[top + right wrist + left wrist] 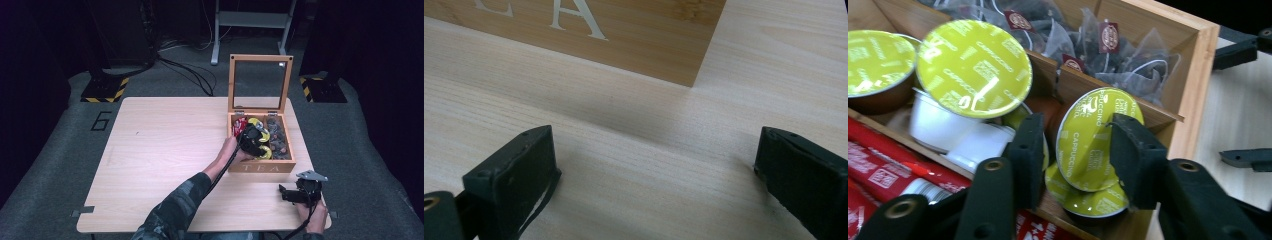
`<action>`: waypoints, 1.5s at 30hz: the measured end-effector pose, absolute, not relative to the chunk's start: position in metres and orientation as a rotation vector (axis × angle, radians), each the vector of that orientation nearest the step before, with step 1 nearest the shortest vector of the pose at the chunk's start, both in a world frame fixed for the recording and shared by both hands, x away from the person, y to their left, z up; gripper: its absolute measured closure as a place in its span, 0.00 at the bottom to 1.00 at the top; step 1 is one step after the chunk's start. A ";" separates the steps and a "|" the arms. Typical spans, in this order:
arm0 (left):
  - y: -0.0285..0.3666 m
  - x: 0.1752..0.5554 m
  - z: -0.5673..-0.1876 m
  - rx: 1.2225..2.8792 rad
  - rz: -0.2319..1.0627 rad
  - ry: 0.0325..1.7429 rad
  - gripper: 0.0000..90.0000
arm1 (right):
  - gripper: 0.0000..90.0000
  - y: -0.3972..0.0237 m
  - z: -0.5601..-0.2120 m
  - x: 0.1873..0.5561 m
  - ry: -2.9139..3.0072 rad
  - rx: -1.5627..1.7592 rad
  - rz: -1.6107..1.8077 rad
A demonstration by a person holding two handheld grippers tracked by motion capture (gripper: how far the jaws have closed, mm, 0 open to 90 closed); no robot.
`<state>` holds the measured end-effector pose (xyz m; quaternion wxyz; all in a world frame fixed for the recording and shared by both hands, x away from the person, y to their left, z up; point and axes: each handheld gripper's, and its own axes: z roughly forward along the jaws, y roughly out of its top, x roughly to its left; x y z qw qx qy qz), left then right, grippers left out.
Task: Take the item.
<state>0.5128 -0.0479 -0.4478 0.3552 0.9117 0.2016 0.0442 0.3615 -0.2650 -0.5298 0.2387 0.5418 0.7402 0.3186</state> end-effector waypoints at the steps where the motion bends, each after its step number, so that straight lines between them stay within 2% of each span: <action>1: -0.049 0.510 -0.447 2.360 0.111 0.520 0.70 | 0.03 -0.265 -0.530 0.361 2.027 1.484 0.871; 9: -0.045 0.510 -0.443 2.355 0.150 0.510 0.84 | 0.03 -0.265 -0.530 0.361 2.026 1.489 0.872; 18: -0.039 0.508 -0.440 2.340 0.173 0.480 0.95 | 0.03 -0.264 -0.530 0.361 2.026 1.489 0.869; 25: -0.035 0.505 -0.437 2.315 0.189 0.454 0.99 | 0.03 -0.265 -0.530 0.361 2.029 1.485 0.869; 45: -0.021 0.499 -0.420 2.252 0.269 0.444 1.00 | 0.03 -0.265 -0.530 0.361 2.029 1.484 0.870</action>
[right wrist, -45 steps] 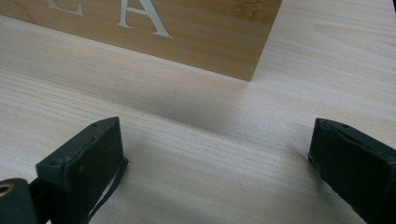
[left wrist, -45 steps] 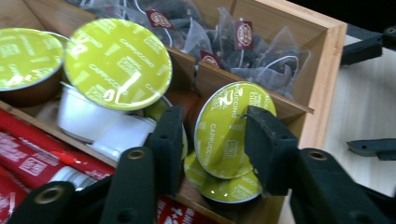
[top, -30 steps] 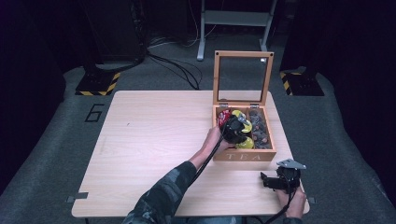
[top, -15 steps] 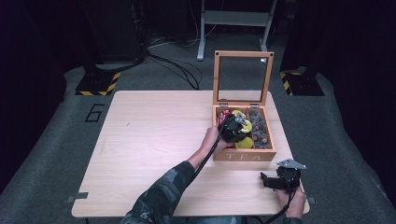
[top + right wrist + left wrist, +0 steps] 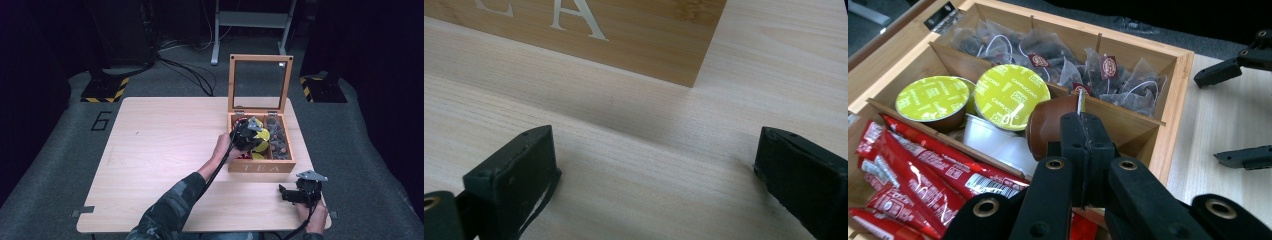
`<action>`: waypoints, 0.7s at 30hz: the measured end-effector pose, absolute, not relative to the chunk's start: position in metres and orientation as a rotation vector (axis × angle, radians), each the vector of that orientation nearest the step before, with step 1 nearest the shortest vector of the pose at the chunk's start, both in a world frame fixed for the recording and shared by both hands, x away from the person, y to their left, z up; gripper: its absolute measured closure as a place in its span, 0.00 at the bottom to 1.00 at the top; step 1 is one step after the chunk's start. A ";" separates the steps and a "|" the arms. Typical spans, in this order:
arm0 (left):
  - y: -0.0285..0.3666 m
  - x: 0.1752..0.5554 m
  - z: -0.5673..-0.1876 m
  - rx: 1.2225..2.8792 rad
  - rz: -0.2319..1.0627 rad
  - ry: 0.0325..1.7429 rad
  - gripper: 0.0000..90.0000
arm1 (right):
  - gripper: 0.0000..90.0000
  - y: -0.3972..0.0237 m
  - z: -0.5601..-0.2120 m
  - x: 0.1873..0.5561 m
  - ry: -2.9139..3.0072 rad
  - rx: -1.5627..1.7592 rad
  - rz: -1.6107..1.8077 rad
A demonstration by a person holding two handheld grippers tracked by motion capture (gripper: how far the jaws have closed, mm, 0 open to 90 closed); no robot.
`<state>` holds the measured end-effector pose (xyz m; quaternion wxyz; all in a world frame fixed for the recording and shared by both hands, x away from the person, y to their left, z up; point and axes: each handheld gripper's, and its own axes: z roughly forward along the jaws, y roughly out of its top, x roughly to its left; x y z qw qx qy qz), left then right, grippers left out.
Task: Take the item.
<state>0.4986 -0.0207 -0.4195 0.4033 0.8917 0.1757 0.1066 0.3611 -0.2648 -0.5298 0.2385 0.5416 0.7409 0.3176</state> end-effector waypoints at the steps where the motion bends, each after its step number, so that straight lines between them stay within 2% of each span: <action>1: -0.021 0.499 -0.420 2.252 0.269 0.444 1.00 | 0.03 -0.265 -0.530 0.361 2.029 1.484 0.870; 21: 0.010 0.491 -0.401 2.180 0.304 0.459 1.00 | 0.03 -0.265 -0.530 0.361 2.032 1.481 0.871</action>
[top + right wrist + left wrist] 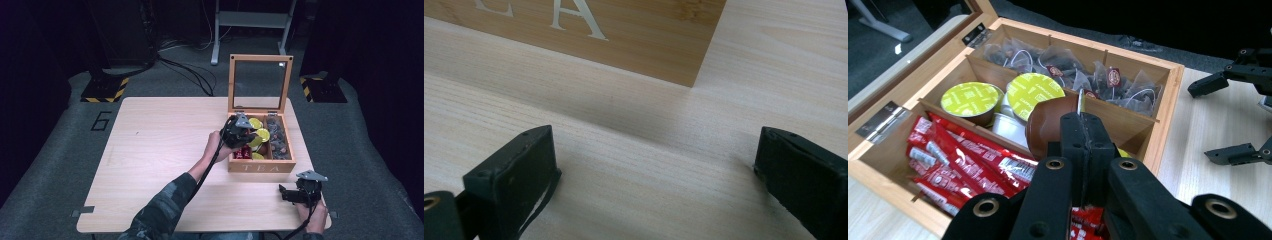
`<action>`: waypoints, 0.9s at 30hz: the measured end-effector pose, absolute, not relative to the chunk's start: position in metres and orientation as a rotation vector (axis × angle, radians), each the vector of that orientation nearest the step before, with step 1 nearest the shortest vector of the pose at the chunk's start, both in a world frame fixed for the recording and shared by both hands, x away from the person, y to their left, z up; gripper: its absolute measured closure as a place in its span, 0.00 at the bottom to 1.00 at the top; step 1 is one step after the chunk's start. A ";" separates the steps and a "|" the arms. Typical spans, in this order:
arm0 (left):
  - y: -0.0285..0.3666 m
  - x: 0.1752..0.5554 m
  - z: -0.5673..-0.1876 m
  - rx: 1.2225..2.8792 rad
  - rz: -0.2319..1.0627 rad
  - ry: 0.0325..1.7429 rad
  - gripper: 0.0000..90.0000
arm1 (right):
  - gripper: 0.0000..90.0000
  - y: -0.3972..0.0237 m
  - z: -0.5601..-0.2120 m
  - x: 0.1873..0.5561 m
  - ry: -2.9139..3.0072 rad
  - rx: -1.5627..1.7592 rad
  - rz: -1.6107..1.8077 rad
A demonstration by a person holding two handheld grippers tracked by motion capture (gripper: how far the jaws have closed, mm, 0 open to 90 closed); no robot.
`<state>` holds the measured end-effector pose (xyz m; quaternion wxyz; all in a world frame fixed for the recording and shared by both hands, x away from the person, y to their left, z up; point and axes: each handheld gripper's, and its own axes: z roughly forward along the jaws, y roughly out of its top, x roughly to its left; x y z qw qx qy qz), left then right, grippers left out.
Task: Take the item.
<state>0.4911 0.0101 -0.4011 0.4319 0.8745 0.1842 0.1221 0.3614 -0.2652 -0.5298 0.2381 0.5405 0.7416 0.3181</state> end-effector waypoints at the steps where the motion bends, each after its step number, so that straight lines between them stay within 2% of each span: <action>1: 0.012 0.491 -0.400 2.175 0.301 0.461 1.00 | 0.03 -0.265 -0.530 0.361 2.032 1.481 0.871; 27: 0.054 0.480 -0.374 2.105 0.375 0.456 1.00 | 0.03 -0.265 -0.530 0.361 2.027 1.492 0.876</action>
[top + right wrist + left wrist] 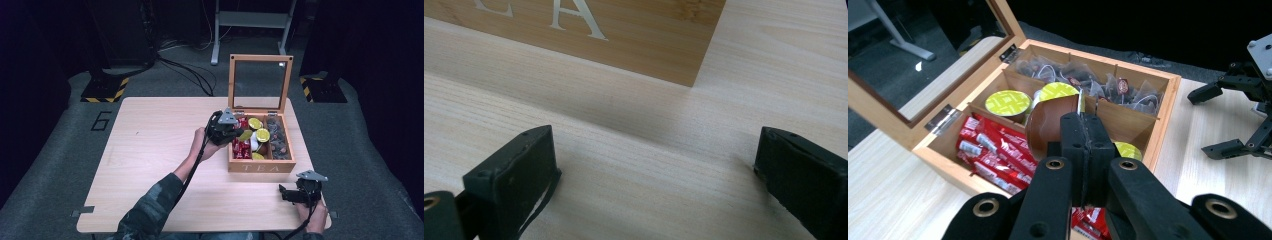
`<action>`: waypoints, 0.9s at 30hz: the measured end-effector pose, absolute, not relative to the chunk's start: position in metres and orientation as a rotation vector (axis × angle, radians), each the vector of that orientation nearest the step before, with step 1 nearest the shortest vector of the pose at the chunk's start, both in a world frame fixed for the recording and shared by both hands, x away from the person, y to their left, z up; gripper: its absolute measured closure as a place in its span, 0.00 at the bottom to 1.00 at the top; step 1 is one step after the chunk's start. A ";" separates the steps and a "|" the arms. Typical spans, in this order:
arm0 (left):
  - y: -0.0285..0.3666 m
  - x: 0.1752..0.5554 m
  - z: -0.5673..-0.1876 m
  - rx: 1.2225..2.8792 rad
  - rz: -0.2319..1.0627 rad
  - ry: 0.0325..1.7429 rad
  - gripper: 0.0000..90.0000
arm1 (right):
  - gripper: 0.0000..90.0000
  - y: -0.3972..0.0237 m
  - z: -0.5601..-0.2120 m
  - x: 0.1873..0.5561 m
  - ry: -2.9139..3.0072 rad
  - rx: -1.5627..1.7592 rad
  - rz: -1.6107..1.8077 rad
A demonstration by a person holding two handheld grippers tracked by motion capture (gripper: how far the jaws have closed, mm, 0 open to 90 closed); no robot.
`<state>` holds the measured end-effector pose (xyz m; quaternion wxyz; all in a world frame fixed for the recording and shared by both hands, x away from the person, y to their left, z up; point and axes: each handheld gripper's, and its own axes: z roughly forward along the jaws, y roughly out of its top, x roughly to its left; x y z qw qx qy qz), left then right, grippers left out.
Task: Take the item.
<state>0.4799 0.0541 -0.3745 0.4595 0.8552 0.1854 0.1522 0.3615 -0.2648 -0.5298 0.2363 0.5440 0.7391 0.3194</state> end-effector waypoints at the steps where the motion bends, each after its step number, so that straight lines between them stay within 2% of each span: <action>1: 0.056 0.480 -0.374 2.105 0.376 0.459 1.00 | 0.03 -0.265 -0.530 0.361 2.027 1.492 0.876; 27: 0.134 0.477 -0.364 2.042 0.489 0.566 1.00 | 0.03 -0.265 -0.530 0.361 2.032 1.492 0.871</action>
